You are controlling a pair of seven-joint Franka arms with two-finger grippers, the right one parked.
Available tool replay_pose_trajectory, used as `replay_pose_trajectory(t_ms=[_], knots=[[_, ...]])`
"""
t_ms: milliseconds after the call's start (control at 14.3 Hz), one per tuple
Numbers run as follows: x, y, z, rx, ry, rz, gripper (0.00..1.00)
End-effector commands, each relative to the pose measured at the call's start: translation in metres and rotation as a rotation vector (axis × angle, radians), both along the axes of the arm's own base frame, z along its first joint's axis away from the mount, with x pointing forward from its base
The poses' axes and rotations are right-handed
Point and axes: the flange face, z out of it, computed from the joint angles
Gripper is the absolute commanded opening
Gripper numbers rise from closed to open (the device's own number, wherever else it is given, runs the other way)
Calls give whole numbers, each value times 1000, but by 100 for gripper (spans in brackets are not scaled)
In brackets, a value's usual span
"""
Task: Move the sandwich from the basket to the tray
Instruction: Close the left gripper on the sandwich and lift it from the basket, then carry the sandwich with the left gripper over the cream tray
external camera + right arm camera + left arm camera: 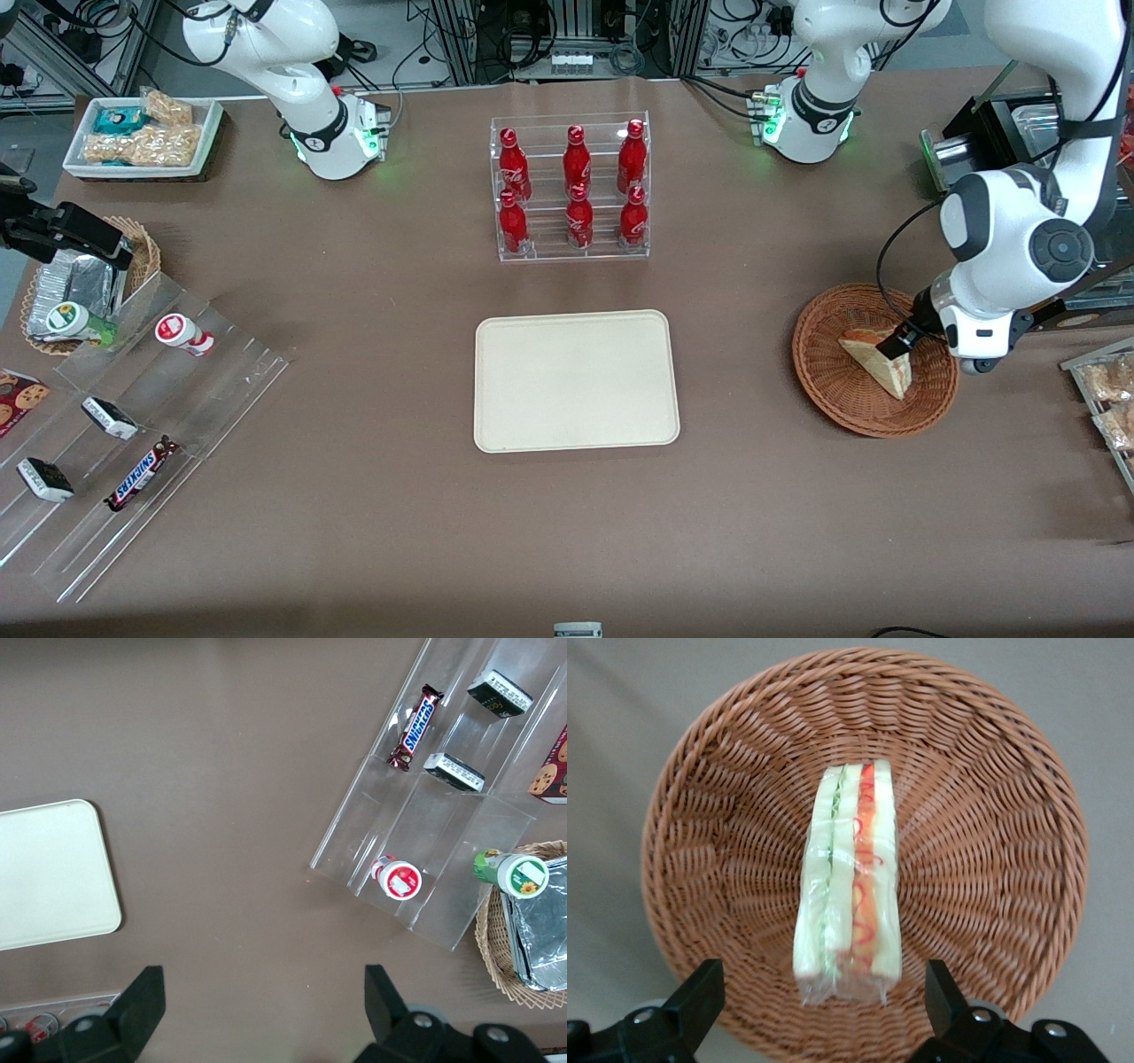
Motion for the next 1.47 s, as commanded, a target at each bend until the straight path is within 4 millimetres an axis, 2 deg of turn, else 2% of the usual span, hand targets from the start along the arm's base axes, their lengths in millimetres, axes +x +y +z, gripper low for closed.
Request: replay_pose_trajectory(t_ms=[0, 70, 140, 210, 280, 350, 490, 771, 911, 1121, 1191, 1401], knots=[[0, 7, -26, 5, -10, 102, 100], [1, 7, -32, 4, -6, 114, 100], [1, 7, -37, 3, 0, 122, 83], [3, 7, -35, 4, -4, 121, 44], [6, 8, -30, 5, -12, 121, 22], [12, 8, -24, 5, -24, 123, 11], [22, 8, -13, 4, -15, 120, 5], [49, -1, 23, -5, 20, 113, 5], [57, -21, 42, -8, 43, 69, 5], [57, -95, 52, -9, 70, -53, 5], [56, -123, 44, -17, 73, -88, 5], [63, -216, 48, -51, 46, -129, 5]])
